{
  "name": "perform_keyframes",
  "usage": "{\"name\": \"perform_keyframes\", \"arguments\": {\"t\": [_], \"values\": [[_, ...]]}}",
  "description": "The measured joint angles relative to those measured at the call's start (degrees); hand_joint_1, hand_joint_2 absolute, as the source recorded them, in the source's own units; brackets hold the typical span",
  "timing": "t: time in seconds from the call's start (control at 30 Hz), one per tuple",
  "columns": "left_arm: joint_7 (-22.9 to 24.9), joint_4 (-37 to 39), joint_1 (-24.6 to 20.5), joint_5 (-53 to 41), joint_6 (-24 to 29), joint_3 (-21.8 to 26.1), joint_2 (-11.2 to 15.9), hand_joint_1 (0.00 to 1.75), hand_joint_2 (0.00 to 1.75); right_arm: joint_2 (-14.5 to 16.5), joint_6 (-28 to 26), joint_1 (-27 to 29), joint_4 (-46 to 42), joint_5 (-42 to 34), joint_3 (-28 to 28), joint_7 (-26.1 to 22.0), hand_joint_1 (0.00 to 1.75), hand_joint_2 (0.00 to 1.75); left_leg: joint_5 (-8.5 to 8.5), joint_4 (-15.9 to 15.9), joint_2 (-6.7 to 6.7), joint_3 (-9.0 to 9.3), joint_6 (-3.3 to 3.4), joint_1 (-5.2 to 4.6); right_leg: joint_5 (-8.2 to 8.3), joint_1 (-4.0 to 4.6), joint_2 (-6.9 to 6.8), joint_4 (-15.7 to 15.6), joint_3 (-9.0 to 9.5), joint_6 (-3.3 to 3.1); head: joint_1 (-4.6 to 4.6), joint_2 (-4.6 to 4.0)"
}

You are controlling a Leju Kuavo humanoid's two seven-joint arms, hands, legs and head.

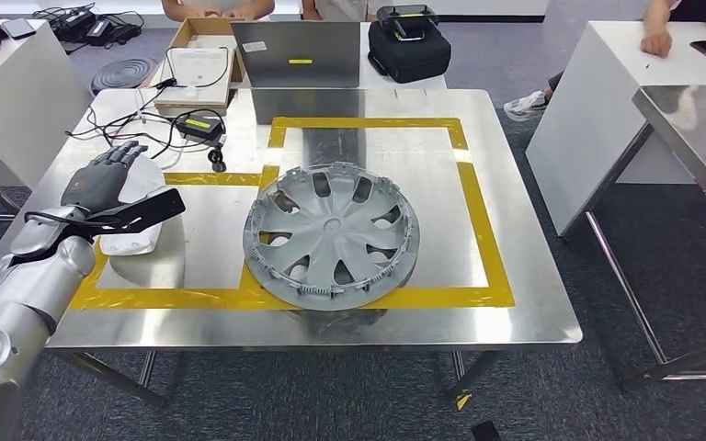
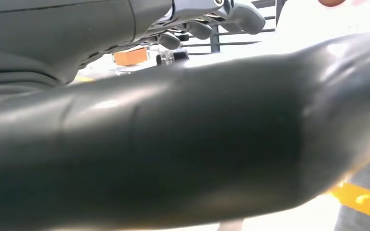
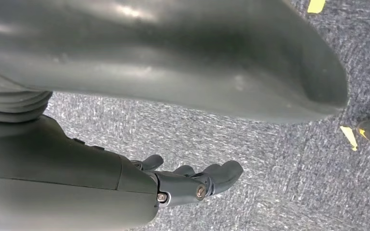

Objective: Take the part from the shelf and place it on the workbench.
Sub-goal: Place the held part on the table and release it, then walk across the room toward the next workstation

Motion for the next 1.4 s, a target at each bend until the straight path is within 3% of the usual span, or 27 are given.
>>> {"name": "perform_keyframes", "arguments": {"t": [0.07,0.1,0.13,0.17,0.23,0.27,0.3,0.4,0.47,0.57,0.6,0.63,0.67,0.73,0.8,0.83,0.93,1.0,1.07,1.1,1.13,1.17,1.2,1.3,1.33,1.4], "values": [[0.0,0.0,0.0,0.0,0.0,0.0,-0.1,0.0,0.0,0.0,0.0,0.0,0.0,-0.1,0.0,-0.1,0.0,0.0,0.76,0.1,0.05,-1.17,0.3,-0.04,-4.54,-0.04,-0.01,7.6,-2.65,0.41,0.1,0.0],[0.0,0.0,0.0,0.0,0.0,0.0,-0.2,0.0,0.0,0.0,-0.1,0.0,0.0,-0.1,0.0,-0.1,0.0,0.0,1.13,0.2,0.05,-1.79,0.31,-0.05,-5.62,-0.05,-0.01,10.1,-3.23,0.54,0.09,0.0],[0.0,0.0,0.1,0.0,0.0,0.0,-0.2,0.0,0.0,0.0,-0.1,0.0,0.0,-0.2,0.0,-0.2,0.0,0.0,1.45,0.4,0.04,-2.35,0.26,-0.05,-5.52,-0.05,-0.01,10.4,-2.68,0.58,0.11,0.0],[0.0,0.0,0.1,0.0,0.0,0.0,-0.3,0.0,0.0,0.0,-0.1,0.0,0.0,-0.2,-0.1,-0.3,0.0,0.0,1.75,0.5,0.02,-2.87,0.15,-0.03,-4.56,-0.06,-0.02,8.4,-0.93,0.56,0.11,0.0],[-0.1,0.0,0.1,-0.1,0.0,0.0,-0.3,0.0,0.0,0.0,-0.2,0.0,0.0,-0.2,-0.1,-0.5,0.0,0.0,2.29,0.9,-0.01,-3.71,-0.27,-0.04,-2.27,0.0,-0.03,0.4,4.58,0.2,0.11,0.0],[-0.1,0.0,0.1,-0.1,0.0,0.0,-0.3,0.0,0.0,0.0,-0.2,-0.1,0.0,-0.2,-0.1,-0.6,0.0,0.0,2.54,1.0,-0.01,-3.96,-0.56,-0.06,-1.34,0.15,0.0,-2.6,6.46,-0.12,0.08,0.0],[-0.1,0.0,0.0,-0.1,0.0,0.0,-0.3,0.0,0.0,0.0,-0.3,-0.1,0.0,-0.2,-0.1,-0.6,0.0,0.0,2.79,1.1,-0.01,-4.12,-0.89,-0.1,-0.99,0.3,0.04,-4.5,7.46,-0.49,0.08,0.0],[-0.2,0.0,-0.1,-0.1,-0.3,0.0,-0.3,0.0,0.0,0.0,-0.3,-0.1,0.0,-0.2,-0.1,-0.6,0.0,0.0,3.55,1.0,-0.06,-4.42,-1.95,-0.14,-0.22,0.37,-0.01,-5.2,6.95,-1.72,0.07,0.0],[-0.2,0.0,-0.2,-0.1,-0.4,0.0,-0.2,0.0,0.0,0.0,-0.3,-0.1,0.0,-0.2,-0.1,-0.6,0.0,0.0,1.67,2.6,-0.09,-5.41,-2.52,-0.08,0.78,0.06,-0.17,-5.6,6.31,-2.64,0.0,0.0],[-0.1,0.1,-0.3,-0.1,-0.5,0.0,-0.1,0.0,0.0,0.0,-0.3,-0.1,0.0,-0.3,-0.1,-0.6,0.0,0.0,-5.45,12.2,-0.09,-8.42,-3.22,0.11,2.21,-0.05,-0.24,-5.7,4.7,-3.13,-0.12,0.0],[-0.1,0.2,-0.2,-0.1,-0.5,0.0,-0.1,0.0,0.0,0.0,-0.3,0.0,0.0,-0.3,-0.1,-0.6,0.0,0.0,-6.76,15.2,-0.09,-8.96,-3.38,0.16,2.65,-0.04,-0.26,-5.7,4.11,-3.09,-0.11,0.0],[-0.1,0.2,-0.2,-0.1,-0.6,0.0,-0.1,0.0,0.0,0.0,-0.3,0.0,0.0,-0.3,-0.1,-0.6,0.0,0.0,-6.98,16.6,-0.08,-8.68,-3.45,0.2,3.08,-0.05,-0.28,-5.6,3.52,-3.02,-0.11,0.0],[0.0,0.3,-0.2,-0.1,-0.6,0.0,-0.2,0.0,0.0,0.0,-0.3,0.0,0.0,-0.3,-0.1,-0.7,0.0,0.0,-6.27,15.9,-0.07,-7.4,-3.46,0.24,3.48,-0.06,-0.29,-5.5,2.97,-2.9,-0.11,0.0],[0.1,0.3,-0.2,-0.1,-0.6,0.0,-0.2,0.0,0.0,0.1,-0.3,-0.1,0.0,-0.3,-0.1,-0.7,0.0,0.0,-4.27,9.1,-0.04,-2.2,-3.41,0.34,4.15,-0.12,-0.32,-5.4,2.12,-2.5,-0.11,0.0],[0.1,0.2,-0.4,-0.1,-0.6,0.0,-0.2,0.0,0.0,0.1,-0.3,-0.1,0.0,-0.2,-0.1,-0.8,0.0,0.0,-3.63,2.7,-0.19,2.24,-2.94,0.12,4.77,-0.09,-0.3,-5.3,1.66,-1.86,-0.08,0.0],[0.2,0.2,-0.5,-0.1,-0.6,0.0,-0.2,0.0,0.0,0.1,-0.3,-0.1,0.0,-0.2,-0.1,-0.8,0.0,0.0,-3.78,1.3,-0.31,3.03,-2.57,-0.02,5.12,-0.05,-0.28,-5.2,1.54,-1.51,-0.09,0.0],[0.3,0.2,-0.6,-0.2,-0.6,0.0,-0.3,0.0,0.0,0.1,-0.3,0.0,0.0,-0.2,-0.1,-0.8,0.0,0.0,-2.95,0.9,-0.39,2.49,-1.1,-0.13,5.7,-0.09,-0.15,-5.3,1.16,-0.41,-0.12,0.0],[0.3,0.2,-0.7,-0.2,-0.6,0.0,-0.5,0.0,0.0,0.1,-0.3,0.0,0.0,-0.2,-0.1,-0.8,0.0,0.0,-1.98,0.6,-0.27,1.64,-0.1,0.02,2.96,-0.17,-0.1,-2.4,-0.18,0.17,-0.04,0.0],[0.3,0.2,-0.7,-0.2,-0.6,0.0,-0.5,0.0,0.0,0.1,-0.3,0.0,0.0,-0.2,-0.1,-0.8,0.0,0.0,-1.05,0.7,-0.22,0.44,0.41,-0.05,-2.08,-0.19,-0.11,4.8,-2.69,0.49,0.06,0.0],[0.3,0.2,-0.7,-0.2,-0.6,0.0,-0.5,0.0,0.0,0.1,-0.3,0.0,0.0,-0.2,-0.1,-0.8,0.0,0.0,-0.59,0.7,-0.22,-0.21,0.5,-0.14,-3.84,-0.18,-0.11,8.4,-3.7,0.56,0.08,0.0],[0.3,0.3,-0.6,-0.2,-0.6,0.0,-0.5,0.0,0.0,0.1,-0.3,0.0,0.0,-0.2,-0.1,-0.8,0.0,0.0,-0.14,0.8,-0.24,-0.84,0.54,-0.22,-4.49,-0.16,-0.1,10.5,-3.96,0.52,0.09,0.0],[0.3,0.3,-0.5,-0.2,-0.6,0.0,-0.5,0.0,0.0,0.1,-0.3,0.0,0.0,-0.2,-0.1,-0.8,0.0,0.0,0.27,0.8,-0.27,-1.4,0.51,-0.29,-4.05,-0.1,-0.1,10.6,-3.18,0.38,0.1,0.0],[0.3,0.3,-0.5,-0.2,-0.6,0.0,-0.5,0.0,0.0,0.1,-0.3,0.0,0.0,-0.2,-0.1,-0.8,0.0,0.0,0.63,0.9,-0.3,-1.86,0.44,-0.35,-2.83,0.0,-0.1,8.3,-1.2,0.13,0.11,0.0],[0.2,0.2,-0.5,-0.2,-0.6,0.0,-0.4,0.0,0.0,0.0,-0.3,-0.1,0.0,0.0,-0.1,-0.9,0.0,0.0,1.51,1.0,-0.27,-2.61,-0.1,-0.48,-0.21,0.63,-0.11,-3.1,6.6,-1.01,0.09,0.0],[0.1,0.2,-0.6,-0.2,-0.7,0.0,-0.4,0.0,0.0,0.0,-0.3,-0.2,0.0,0.0,-0.1,-0.9,0.0,0.0,1.79,1.0,-0.24,-2.71,-0.4,-0.48,-0.16,0.85,-0.12,-5.1,7.72,-1.34,0.12,0.0],[-0.2,0.2,-0.6,-0.3,-0.8,0.0,-0.4,0.0,0.0,-0.1,-0.3,-0.2,0.0,0.0,-0.1,-1.0,0.0,0.0,2.45,0.8,-0.22,-2.85,-1.11,-0.49,0.25,1.0,-0.13,-5.9,7.59,-1.84,0.15,0.0]]}}
